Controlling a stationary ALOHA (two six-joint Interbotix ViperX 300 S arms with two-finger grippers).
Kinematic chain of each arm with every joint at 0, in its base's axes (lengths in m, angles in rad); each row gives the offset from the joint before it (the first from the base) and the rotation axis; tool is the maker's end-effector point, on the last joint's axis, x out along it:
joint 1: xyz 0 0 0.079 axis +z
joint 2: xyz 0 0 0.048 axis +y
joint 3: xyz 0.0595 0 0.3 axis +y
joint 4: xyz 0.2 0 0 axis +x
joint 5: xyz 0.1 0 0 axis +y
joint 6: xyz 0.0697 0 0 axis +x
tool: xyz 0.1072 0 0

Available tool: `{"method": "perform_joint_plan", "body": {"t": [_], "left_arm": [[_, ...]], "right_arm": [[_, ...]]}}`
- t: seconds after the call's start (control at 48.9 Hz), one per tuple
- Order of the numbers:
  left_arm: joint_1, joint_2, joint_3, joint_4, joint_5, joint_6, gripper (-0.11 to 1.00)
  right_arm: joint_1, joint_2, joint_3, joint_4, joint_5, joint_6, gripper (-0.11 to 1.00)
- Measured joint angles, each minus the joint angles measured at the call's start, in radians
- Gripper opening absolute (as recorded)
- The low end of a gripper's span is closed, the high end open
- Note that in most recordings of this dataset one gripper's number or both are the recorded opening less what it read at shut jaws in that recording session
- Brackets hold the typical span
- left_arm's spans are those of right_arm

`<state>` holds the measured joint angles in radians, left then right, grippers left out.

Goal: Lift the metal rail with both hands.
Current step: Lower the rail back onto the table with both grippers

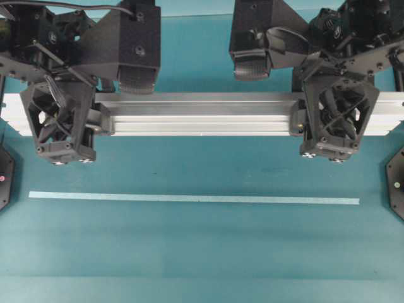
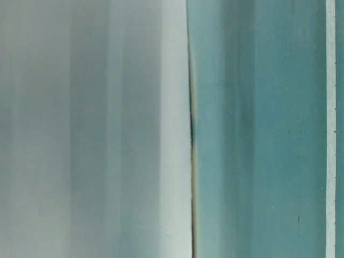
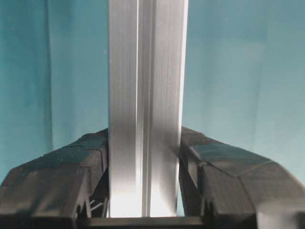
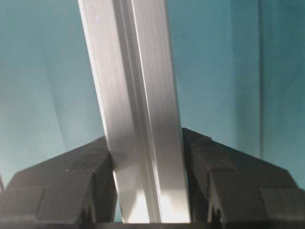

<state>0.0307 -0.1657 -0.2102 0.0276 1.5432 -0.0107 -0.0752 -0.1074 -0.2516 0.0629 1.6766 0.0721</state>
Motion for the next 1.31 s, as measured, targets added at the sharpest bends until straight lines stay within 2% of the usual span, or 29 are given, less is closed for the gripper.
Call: {"method": "perform_joint_plan", "body": {"t": [0.184,0.45,0.88,1.105,1.31], "left_arm": [[0.006,0.003,0.083,0.000,-0.043,0.014,0.35],[0.011,0.002,0.264,0.002,-0.202,0.017,0.35],[0.009,0.038,0.454,0.002,-0.405,0.011,0.35],[0.003,0.094,0.537,0.002,-0.469,-0.003,0.35],[0.000,0.118,0.589,0.002,-0.560,-0.032,0.35]], "right_arm": [[0.002,0.000,0.095,0.000,-0.049,-0.002,0.39],[-0.002,-0.041,0.299,-0.003,-0.219,-0.002,0.39],[0.000,-0.046,0.571,-0.003,-0.448,-0.002,0.39],[0.003,-0.012,0.670,-0.002,-0.586,-0.002,0.39],[0.011,0.017,0.712,-0.003,-0.672,-0.002,0.39]]}}
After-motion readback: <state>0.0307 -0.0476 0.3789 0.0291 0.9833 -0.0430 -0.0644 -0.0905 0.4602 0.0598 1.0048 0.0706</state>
